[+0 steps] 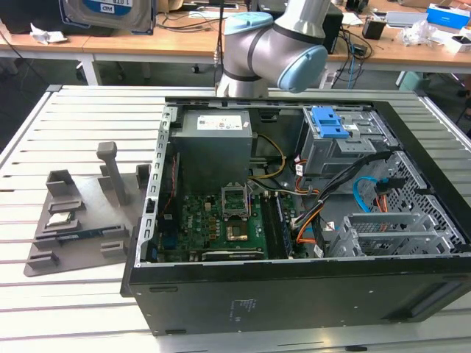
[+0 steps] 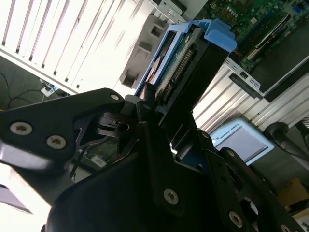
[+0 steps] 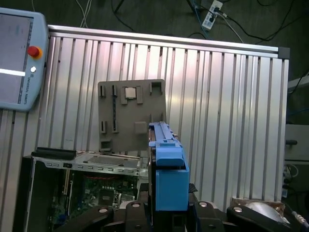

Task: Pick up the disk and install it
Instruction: 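Pick up the disk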

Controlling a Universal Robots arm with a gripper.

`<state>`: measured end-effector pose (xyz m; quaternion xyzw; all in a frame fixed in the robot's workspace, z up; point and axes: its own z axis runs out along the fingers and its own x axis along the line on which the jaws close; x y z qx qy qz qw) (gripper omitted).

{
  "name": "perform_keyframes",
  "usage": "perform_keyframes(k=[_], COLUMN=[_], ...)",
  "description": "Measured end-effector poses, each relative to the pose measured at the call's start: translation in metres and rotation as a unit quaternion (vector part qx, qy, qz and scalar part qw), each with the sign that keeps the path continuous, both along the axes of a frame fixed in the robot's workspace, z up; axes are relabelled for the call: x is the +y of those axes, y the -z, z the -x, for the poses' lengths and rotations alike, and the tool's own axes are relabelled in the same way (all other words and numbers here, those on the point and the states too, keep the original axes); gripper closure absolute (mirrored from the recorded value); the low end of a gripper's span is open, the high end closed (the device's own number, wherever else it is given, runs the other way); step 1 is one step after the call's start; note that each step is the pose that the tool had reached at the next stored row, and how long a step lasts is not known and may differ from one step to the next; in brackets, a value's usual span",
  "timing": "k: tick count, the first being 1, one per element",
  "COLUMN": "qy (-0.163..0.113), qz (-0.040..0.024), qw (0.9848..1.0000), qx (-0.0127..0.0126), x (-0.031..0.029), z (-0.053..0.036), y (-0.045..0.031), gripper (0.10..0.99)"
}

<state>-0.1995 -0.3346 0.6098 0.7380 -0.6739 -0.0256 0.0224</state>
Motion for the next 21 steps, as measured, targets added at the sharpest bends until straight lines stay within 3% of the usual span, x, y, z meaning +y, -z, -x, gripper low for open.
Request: perform_keyframes(k=[11, 17, 21], qy=[0.000, 0.000, 0.000], qz=[0.0024, 0.0033, 0.0041], qw=[1.0000, 1.0000, 1.0000], qx=[0.0000, 0.0000, 0.0000], x=[0.0000, 0.0000, 0.0000], z=[-0.0402, -0.0567, -0.0738], y=[0.0119, 0.0166, 0.0212], gripper=[0.722, 0.722, 0.722])
